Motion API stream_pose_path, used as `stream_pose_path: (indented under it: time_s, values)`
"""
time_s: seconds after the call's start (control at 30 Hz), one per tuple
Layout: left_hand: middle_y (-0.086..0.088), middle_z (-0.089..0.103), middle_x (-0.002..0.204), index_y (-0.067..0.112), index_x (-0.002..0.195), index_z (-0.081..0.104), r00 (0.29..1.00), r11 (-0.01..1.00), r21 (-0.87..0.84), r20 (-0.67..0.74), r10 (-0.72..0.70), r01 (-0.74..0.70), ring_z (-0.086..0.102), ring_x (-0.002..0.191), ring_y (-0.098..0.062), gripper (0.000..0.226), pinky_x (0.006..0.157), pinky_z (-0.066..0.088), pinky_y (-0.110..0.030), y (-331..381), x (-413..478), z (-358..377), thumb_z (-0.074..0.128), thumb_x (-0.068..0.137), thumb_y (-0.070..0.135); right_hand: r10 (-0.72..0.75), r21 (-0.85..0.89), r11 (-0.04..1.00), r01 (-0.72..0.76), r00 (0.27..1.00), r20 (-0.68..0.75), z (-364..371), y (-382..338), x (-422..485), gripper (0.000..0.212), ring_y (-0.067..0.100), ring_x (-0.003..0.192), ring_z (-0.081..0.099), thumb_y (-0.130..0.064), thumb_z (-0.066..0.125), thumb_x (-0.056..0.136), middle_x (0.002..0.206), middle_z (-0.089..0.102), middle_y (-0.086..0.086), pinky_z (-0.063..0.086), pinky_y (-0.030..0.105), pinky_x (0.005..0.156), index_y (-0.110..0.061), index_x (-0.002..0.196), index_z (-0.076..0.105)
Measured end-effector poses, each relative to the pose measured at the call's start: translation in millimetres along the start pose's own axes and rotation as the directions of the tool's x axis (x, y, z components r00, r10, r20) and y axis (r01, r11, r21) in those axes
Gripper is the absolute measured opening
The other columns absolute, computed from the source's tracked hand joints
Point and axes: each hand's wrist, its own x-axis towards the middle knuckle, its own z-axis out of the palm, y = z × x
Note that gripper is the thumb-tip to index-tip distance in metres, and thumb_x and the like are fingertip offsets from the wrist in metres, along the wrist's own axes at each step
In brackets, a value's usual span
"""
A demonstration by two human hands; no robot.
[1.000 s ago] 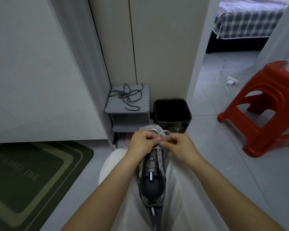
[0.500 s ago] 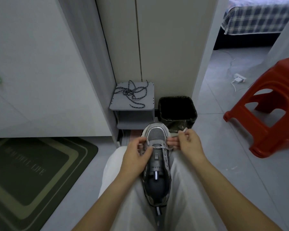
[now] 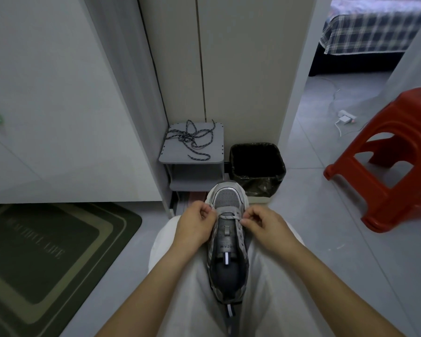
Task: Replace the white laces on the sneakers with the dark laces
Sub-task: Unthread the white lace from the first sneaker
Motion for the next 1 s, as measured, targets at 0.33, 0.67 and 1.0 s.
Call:
stream_pose_path:
  time_s: [0.33,0.67,1.0]
  values:
    - [-0.001,0.06,0.064,0.006,0.087,0.057,0.964,0.928,-0.372,-0.249,-0.096,-0.004,0.055,0.048,0.0,0.012,0.051,0.045,-0.018,17,11,-31,0.05,0.095,0.012,-0.192,-0.266,0.943,0.198,0.98,0.05,0,-3,2,0.012,0.005,0.078,0.048,-0.036,0.057,0.09,0.074,0.052,-0.018,0.035,0.03,0.086,-0.033,0.083,0.047]
    - [-0.004,0.059,0.066,0.004,0.088,0.06,0.966,0.892,-0.451,-0.241,-0.093,-0.026,0.051,0.046,0.0,0.017,0.046,0.043,-0.015,40,19,-65,0.05,0.096,0.014,-0.248,-0.432,0.87,0.237,0.968,0.032,23,-49,27,0.024,0.016,0.105,0.05,-0.043,0.058,0.086,0.099,0.061,-0.005,0.028,0.031,0.084,-0.027,0.1,0.069]
    - [-0.007,0.057,0.078,0.014,0.094,0.051,0.967,0.915,-0.403,-0.22,-0.131,0.033,0.054,0.059,-0.012,0.007,0.058,0.042,-0.03,0,-19,-37,0.046,0.097,0.018,-0.178,-0.211,0.965,0.157,0.981,-0.082,27,-85,41,0.02,0.015,0.084,0.056,-0.037,0.062,0.086,0.082,0.054,-0.009,0.039,0.031,0.083,-0.02,0.078,0.069]
